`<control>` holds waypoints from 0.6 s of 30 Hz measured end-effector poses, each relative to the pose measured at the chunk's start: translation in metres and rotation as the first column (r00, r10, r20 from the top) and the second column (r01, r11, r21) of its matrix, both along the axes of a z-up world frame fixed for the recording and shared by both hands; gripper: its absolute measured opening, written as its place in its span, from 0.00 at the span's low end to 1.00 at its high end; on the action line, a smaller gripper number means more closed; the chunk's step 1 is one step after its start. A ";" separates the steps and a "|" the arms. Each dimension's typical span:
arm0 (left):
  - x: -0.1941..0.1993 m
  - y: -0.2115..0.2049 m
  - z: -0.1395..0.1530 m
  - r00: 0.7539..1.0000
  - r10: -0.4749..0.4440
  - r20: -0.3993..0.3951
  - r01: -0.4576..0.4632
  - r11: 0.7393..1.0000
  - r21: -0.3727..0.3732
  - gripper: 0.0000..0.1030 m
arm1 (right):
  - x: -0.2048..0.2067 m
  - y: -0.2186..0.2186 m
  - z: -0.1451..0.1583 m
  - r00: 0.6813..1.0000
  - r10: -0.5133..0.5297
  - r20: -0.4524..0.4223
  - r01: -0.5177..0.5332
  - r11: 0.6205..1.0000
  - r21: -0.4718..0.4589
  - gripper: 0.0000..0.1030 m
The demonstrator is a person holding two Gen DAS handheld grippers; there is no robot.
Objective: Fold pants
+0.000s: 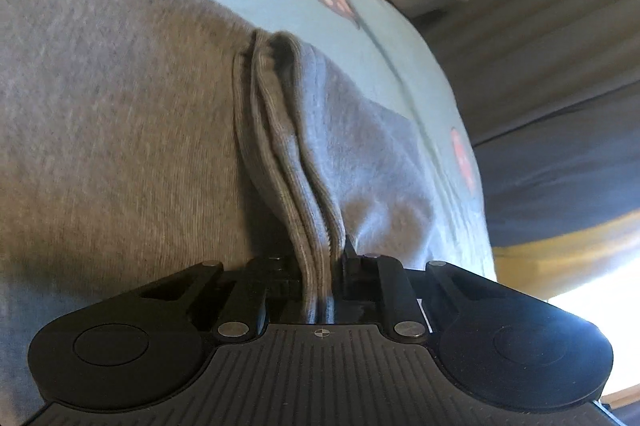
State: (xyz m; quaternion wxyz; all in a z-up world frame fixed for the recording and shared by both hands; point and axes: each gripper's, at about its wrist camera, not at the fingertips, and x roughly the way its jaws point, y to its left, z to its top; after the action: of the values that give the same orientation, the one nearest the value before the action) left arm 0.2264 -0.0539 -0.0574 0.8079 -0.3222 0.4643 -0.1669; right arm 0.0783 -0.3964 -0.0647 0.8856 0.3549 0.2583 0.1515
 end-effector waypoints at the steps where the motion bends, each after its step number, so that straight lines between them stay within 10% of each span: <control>1: -0.002 0.003 0.004 1.000 -0.006 0.013 0.006 1.000 0.009 0.15 | 0.000 0.001 0.001 1.000 0.007 0.006 -0.007 1.000 0.001 0.47; 18: -0.036 0.104 0.053 0.992 0.039 0.116 -0.080 0.924 0.374 0.32 | 0.003 0.028 0.007 0.993 0.119 0.004 -0.118 0.989 -0.087 0.61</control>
State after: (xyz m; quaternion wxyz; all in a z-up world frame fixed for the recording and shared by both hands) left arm 0.1907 0.0500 -0.0047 0.8831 -0.1653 0.4341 -0.0665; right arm 0.0815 -0.3682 -0.0574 0.8908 0.2996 0.2813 0.1940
